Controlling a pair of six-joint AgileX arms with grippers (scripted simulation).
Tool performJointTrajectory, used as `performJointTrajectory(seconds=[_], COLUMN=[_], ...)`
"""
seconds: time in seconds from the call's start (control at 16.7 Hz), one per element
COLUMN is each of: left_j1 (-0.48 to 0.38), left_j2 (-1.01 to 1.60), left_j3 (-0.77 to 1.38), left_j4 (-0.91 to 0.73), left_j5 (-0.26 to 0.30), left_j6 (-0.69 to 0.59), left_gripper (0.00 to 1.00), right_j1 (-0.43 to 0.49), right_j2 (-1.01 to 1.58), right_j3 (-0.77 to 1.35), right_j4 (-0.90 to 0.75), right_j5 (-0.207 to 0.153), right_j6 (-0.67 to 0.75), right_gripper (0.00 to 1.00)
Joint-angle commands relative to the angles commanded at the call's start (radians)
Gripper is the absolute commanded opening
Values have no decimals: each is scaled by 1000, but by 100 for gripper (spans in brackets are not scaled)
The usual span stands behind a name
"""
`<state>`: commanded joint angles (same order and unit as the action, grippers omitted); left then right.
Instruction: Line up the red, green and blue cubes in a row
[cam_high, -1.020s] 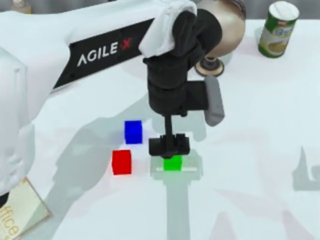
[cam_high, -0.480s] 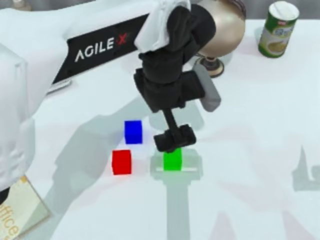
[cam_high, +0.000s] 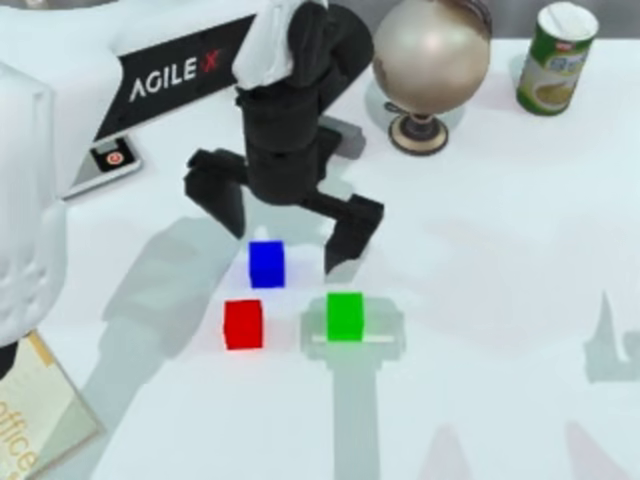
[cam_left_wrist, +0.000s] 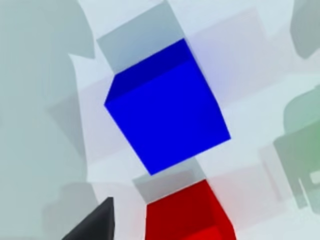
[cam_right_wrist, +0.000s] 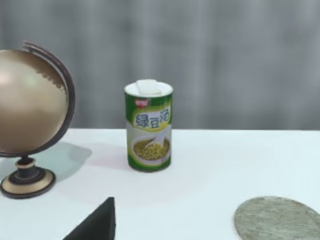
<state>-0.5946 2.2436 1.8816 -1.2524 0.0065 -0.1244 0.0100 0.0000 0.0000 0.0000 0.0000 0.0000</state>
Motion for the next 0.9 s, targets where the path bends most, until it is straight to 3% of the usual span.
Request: performJointTrajectory(seconds=[0.18,0.36,0.9], left_j1=[39,69,77], left_j2=[6,0,-2], left_j3=[0,4,-4], left_j4=[6,20,43], left_j5=[0,-2,-3], left_j6=[-239,-384,-434], left_gripper=[100,100,100], right_j1=[0,0,0], right_j2=[0,0,0], right_j3=[0,0,0], right_j4=[0,0,0], right_j5=[0,0,0], right_j6=[0,0,0], right_gripper=[100,100,100])
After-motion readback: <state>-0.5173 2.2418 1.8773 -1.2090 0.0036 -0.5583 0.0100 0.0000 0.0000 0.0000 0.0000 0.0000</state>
